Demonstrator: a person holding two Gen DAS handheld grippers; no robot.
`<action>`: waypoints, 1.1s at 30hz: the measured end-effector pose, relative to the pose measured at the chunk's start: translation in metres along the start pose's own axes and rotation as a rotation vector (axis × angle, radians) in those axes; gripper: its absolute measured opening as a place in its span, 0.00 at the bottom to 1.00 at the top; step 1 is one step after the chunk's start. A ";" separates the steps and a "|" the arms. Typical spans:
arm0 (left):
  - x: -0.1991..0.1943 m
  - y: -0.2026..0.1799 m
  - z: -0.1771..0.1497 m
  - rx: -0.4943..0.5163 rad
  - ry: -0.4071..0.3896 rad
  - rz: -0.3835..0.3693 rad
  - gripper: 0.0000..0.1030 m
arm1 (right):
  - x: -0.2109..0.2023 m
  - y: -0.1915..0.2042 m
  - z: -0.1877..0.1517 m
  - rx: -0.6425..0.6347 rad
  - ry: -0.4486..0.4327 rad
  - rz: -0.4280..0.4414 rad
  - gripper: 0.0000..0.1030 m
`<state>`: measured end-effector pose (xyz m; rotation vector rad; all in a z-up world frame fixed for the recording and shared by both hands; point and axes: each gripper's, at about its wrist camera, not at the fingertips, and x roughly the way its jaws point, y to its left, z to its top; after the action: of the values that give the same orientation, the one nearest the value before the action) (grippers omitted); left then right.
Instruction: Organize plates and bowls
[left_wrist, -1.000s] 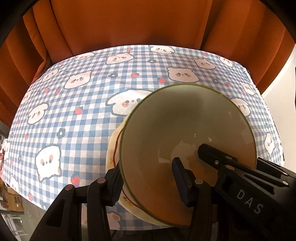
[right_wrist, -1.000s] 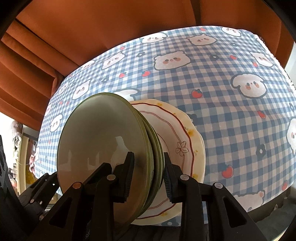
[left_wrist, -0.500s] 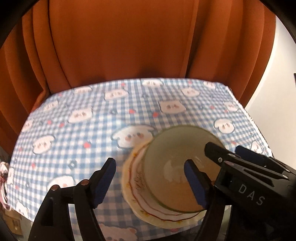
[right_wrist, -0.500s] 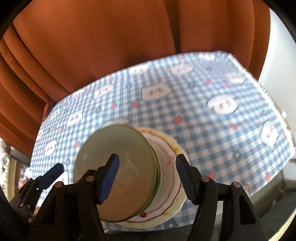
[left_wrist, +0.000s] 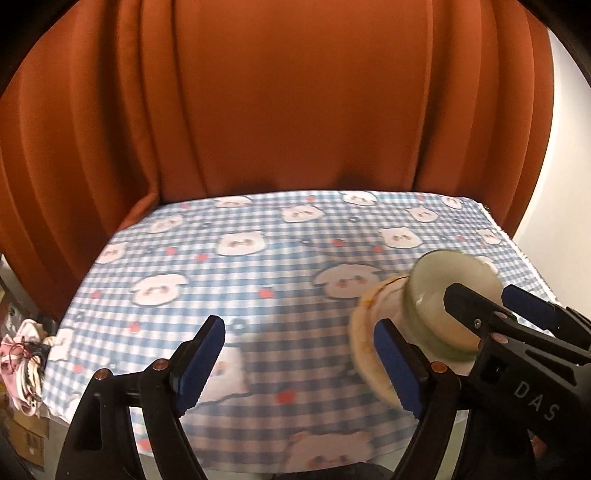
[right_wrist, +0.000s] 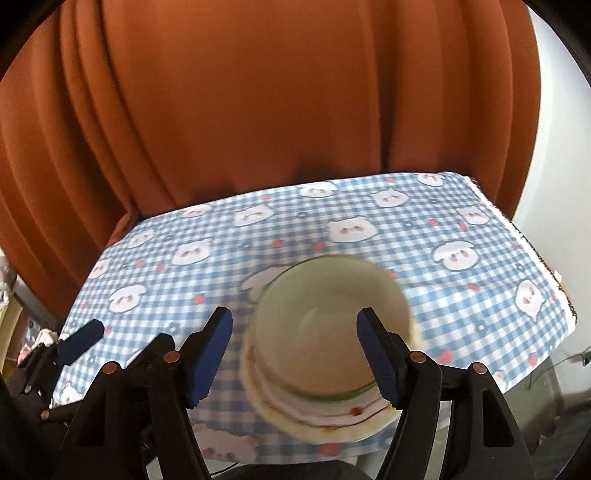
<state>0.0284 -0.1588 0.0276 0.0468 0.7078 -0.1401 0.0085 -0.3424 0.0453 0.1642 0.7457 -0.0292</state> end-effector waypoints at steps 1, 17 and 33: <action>-0.004 0.007 -0.006 0.009 -0.012 0.010 0.84 | -0.001 0.007 -0.005 -0.006 -0.006 0.008 0.71; -0.030 0.073 -0.068 0.015 -0.011 0.058 0.86 | -0.014 0.076 -0.082 -0.039 -0.032 0.026 0.78; -0.040 0.086 -0.071 -0.026 -0.033 0.056 0.89 | -0.028 0.082 -0.091 -0.025 -0.070 0.008 0.82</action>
<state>-0.0353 -0.0630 -0.0004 0.0389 0.6746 -0.0777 -0.0666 -0.2479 0.0096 0.1418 0.6757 -0.0180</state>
